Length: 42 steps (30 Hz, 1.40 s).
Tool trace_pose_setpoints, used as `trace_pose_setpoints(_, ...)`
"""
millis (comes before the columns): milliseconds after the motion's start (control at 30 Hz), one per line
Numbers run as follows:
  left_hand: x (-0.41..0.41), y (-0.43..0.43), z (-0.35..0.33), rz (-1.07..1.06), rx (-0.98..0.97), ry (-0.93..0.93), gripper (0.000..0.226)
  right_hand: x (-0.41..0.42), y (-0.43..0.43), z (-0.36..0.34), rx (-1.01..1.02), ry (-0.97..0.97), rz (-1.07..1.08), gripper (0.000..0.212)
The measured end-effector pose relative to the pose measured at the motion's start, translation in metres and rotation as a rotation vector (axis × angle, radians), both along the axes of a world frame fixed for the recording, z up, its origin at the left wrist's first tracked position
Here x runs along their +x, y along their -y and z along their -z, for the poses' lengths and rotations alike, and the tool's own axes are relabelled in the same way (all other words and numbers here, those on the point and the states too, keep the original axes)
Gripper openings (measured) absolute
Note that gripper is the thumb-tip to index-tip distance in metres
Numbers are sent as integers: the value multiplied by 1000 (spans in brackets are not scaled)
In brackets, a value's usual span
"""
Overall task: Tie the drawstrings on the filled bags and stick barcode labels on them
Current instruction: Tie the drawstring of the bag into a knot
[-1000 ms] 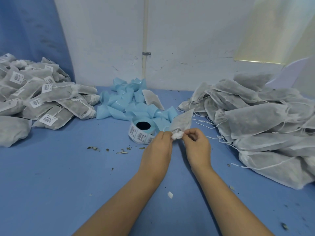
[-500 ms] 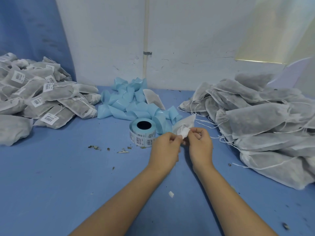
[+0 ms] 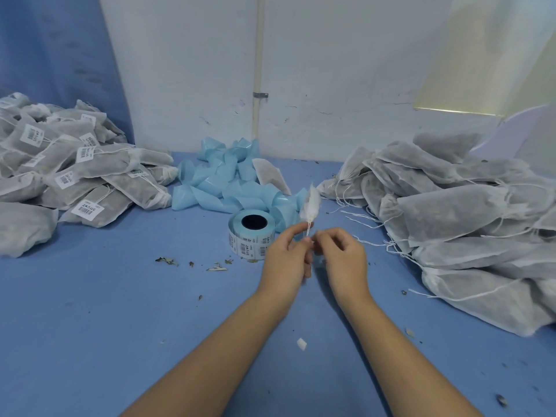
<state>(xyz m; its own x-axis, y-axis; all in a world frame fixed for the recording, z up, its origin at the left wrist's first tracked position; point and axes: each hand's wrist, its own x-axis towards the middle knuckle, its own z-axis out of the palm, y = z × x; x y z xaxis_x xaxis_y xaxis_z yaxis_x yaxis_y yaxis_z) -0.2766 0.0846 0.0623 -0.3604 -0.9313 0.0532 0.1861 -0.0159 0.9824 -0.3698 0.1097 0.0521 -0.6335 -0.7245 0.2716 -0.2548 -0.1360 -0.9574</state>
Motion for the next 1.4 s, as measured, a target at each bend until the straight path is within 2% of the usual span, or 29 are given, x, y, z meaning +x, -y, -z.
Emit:
trace_pose_setpoints(67,0,-1,2,-8,-106,61,27,3,-1,0,-1,-10,-100,16)
trace_pose_setpoints(167,1,1,5,10,-146,96,31,4,0,-1,-39,102,-168,16)
trace_pose_setpoints(267,2,3,6,67,-177,121,30,3,0,-3,-54,243,-156,22)
trace_pose_setpoints(400,1,5,6,118,-160,131,33,-1,0,-8,-83,481,-105,18)
trace_pose_setpoints(667,-10,6,8,140,-204,213,26,-11,0,-13,-110,770,-101,15)
trace_pose_setpoints(967,-4,5,17,16,-271,209,16,-17,-2,-13,-26,696,-306,8)
trace_pose_setpoints(1133,-4,2,16,30,-239,190,10,-17,-1,-13,-9,702,-259,13)
trace_pose_setpoints(1233,-3,2,18,-40,-274,238,10,-16,-1,-14,0,700,-232,19)
trace_pose_setpoints(1400,-2,4,19,-129,-390,352,11,-15,-1,-13,-28,691,-262,6)
